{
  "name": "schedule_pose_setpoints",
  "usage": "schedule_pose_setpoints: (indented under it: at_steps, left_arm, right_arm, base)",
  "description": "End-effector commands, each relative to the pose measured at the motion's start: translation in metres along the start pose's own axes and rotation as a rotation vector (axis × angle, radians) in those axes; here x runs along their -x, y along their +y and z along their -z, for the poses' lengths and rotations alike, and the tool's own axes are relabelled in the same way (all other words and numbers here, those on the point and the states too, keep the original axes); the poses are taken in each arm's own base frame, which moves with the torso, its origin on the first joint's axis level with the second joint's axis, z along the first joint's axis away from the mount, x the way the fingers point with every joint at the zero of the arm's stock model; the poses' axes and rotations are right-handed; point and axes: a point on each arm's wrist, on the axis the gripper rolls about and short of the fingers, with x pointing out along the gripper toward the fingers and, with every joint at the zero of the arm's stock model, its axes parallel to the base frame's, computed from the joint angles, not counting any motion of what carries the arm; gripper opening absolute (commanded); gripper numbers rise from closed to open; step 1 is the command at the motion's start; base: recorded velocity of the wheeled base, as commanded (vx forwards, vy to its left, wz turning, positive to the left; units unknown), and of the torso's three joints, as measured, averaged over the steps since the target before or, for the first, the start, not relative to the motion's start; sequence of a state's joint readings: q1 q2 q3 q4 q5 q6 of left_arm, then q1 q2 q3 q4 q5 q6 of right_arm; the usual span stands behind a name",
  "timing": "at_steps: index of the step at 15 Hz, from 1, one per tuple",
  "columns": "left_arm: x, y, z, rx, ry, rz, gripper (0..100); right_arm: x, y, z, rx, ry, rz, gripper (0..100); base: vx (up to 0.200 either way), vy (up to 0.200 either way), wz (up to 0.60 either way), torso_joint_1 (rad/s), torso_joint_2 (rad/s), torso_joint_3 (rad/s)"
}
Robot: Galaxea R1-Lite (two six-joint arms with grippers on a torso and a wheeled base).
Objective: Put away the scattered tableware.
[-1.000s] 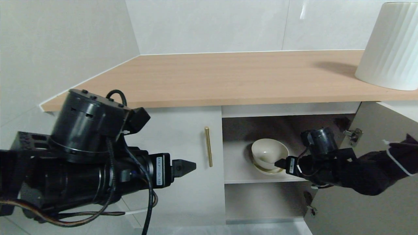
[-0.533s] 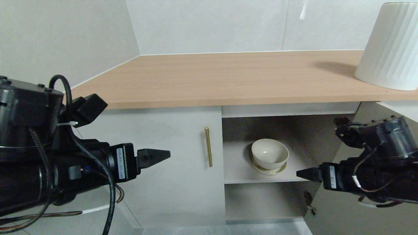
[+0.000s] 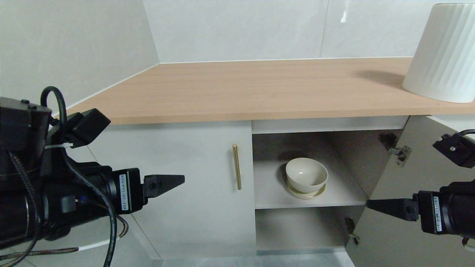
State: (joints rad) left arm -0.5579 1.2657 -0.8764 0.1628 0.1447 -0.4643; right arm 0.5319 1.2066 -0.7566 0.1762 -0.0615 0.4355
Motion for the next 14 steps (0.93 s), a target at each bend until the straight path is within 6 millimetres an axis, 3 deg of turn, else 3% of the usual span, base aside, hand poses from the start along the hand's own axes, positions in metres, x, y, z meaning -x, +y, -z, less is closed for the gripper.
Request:
schedule_pose_setpoints:
  at_steps: [1, 14]
  left_arm:
    - [-0.0019, -0.0005, 0.0011, -0.002, 0.008, 0.000, 100]
    - [-0.0086, -0.0008, 0.0035, -0.006, 0.032, -0.011, 100]
  right_arm:
    - [0.0006, 0.0019, 0.0026, 0.010, 0.006, -0.011, 100]
    - [-0.0046, 0.0010, 0.0053, 0.013, 0.029, -0.002, 100]
  base:
    - [-0.200, 0.000, 0.00, 0.002, 0.00, -0.002]
    - [-0.200, 0.000, 0.00, 0.001, 0.00, 0.000]
